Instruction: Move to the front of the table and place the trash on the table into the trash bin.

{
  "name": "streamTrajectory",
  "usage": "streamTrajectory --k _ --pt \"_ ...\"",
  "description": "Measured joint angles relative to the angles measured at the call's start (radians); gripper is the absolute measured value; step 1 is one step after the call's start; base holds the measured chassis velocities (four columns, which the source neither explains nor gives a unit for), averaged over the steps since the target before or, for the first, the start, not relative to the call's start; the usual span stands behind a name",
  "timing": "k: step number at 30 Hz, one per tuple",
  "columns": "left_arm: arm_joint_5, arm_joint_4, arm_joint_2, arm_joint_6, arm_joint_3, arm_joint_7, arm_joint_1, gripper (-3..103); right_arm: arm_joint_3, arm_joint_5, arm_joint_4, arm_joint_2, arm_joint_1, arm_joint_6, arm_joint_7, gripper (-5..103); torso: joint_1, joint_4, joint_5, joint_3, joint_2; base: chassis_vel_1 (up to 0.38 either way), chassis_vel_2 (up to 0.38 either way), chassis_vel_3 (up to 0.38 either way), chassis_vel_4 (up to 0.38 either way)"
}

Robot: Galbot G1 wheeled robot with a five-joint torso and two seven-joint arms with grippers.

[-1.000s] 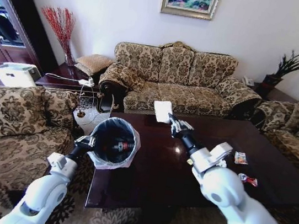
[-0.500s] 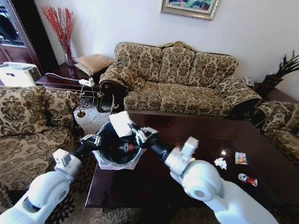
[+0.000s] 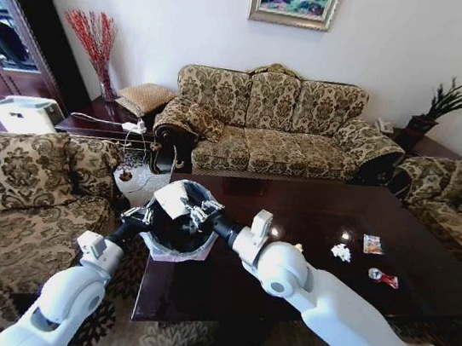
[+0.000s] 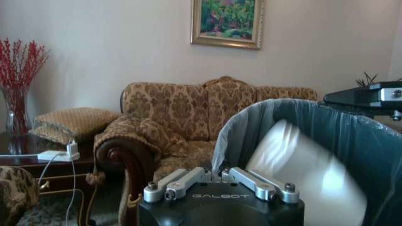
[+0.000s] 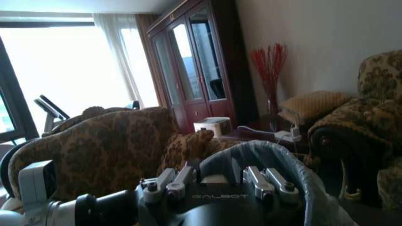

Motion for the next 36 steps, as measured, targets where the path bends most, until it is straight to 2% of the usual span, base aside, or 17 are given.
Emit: streamTrajectory --k 2,5,6,8,11,12,13,14,17,19,20,22,23,26,31,36 --pt "0.001 0.004 -0.001 -0.001 0.001 0.0 0.0 3 -0.001 0.0 -0.001 -0.001 0.0 0.0 0.0 43 0.0 -0.0001 0.0001 0.0 0.0 0.0 0.0 0.0 0.0" --pt "0.001 0.007 -0.003 -0.001 0.002 0.001 -0.001 3 0.005 0.0 0.0 -0.004 -0.002 0.0 0.001 48 0.0 0.0 0.0 0.0 0.0 0.0 0.0 0.0 0.0" --pt "0.001 0.008 -0.004 -0.001 0.002 0.001 -0.001 3 0.009 0.0 0.001 -0.005 -0.004 0.001 0.003 54 0.0 0.0 0.0001 0.0 0.0 0.0 0.0 0.0 0.0" --pt "0.013 0.017 -0.01 -0.003 0.002 -0.001 -0.002 3 0.04 0.0 0.014 -0.008 -0.015 0.003 0.017 65 0.0 0.0 0.0002 0.0 0.0 0.0 0.0 0.0 0.0" --pt "0.047 0.035 -0.02 -0.014 -0.006 -0.002 -0.003 3 0.092 -0.001 0.036 -0.024 -0.037 0.003 0.044 71 0.0 0.0001 0.0002 0.0 0.0 0.0 0.0 0.0 0.0" --pt "0.06 0.041 -0.024 -0.018 -0.01 -0.006 -0.004 3 0.116 -0.004 0.045 -0.037 -0.049 0.003 0.052 77 0.0 0.0001 0.0003 0.0 0.0 0.0 0.0 0.0 0.0" --pt "0.084 0.052 -0.032 -0.027 -0.017 -0.016 -0.004 3 0.157 -0.034 0.053 -0.076 -0.082 0.003 0.065 82 0.0 0.0003 0.0 0.0 0.0 0.0 0.0 0.0 0.0" --pt "0.084 0.052 -0.032 -0.027 -0.017 -0.016 -0.004 3 0.157 -0.034 0.053 -0.076 -0.082 0.003 0.065 82 0.0 0.0003 0.0 0.0 0.0 0.0 0.0 0.0 0.0" --pt "0.143 0.07 -0.049 -0.054 -0.036 -0.034 -0.004 3 0.217 -0.178 0.041 -0.158 -0.213 0.025 0.097 96 0.0 -0.0003 0.0003 0.0 0.0 0.0 0.0 0.0 0.0" --pt "0.206 0.085 -0.069 -0.078 -0.051 -0.039 -0.002 3 0.27 -0.268 0.018 -0.172 -0.318 0.045 0.121 99 0.0 -0.0005 0.0003 0.0 0.0 0.0 0.0 0.0 0.0" --pt "0.206 0.085 -0.069 -0.078 -0.051 -0.039 -0.002 3 0.27 -0.268 0.018 -0.172 -0.318 0.045 0.121 99 0.0 -0.0005 0.0003 0.0 0.0 0.0 0.0 0.0 0.0" --pt "0.281 0.104 -0.107 -0.112 -0.075 -0.046 0.005 3 0.412 -0.369 -0.015 -0.141 -0.479 0.041 0.164 100 0.0 0.0002 0.0003 0.0 0.0 0.0 0.0 0.0 0.0" --pt "0.281 0.104 -0.107 -0.112 -0.075 -0.046 0.005 3 0.412 -0.369 -0.015 -0.141 -0.479 0.041 0.164 100 0.0 0.0002 0.0003 0.0 0.0 0.0 0.0 0.0 0.0" --pt "0.281 0.094 -0.127 -0.116 -0.083 -0.051 0.019 3 0.542 -0.419 -0.027 -0.085 -0.603 -0.01 0.259 100 0.0 0.0001 0.0001 0.0 0.0 0.0 0.0 0.0 0.0" --pt "0.263 0.079 -0.13 -0.116 -0.086 -0.057 0.022 3 0.669 -0.513 -0.041 -0.034 -0.743 -0.017 0.252 100 0.0 -0.0004 0.0004 0.0 0.0 0.0 0.0 0.0 0.0" --pt "0.255 0.072 -0.131 -0.105 -0.082 -0.068 0.022 3 0.719 -0.547 -0.042 0.002 -0.802 -0.007 0.24 100 0.0 0.0002 0.0 0.0 0.0 -0.007 -0.008 0.008 0.014"
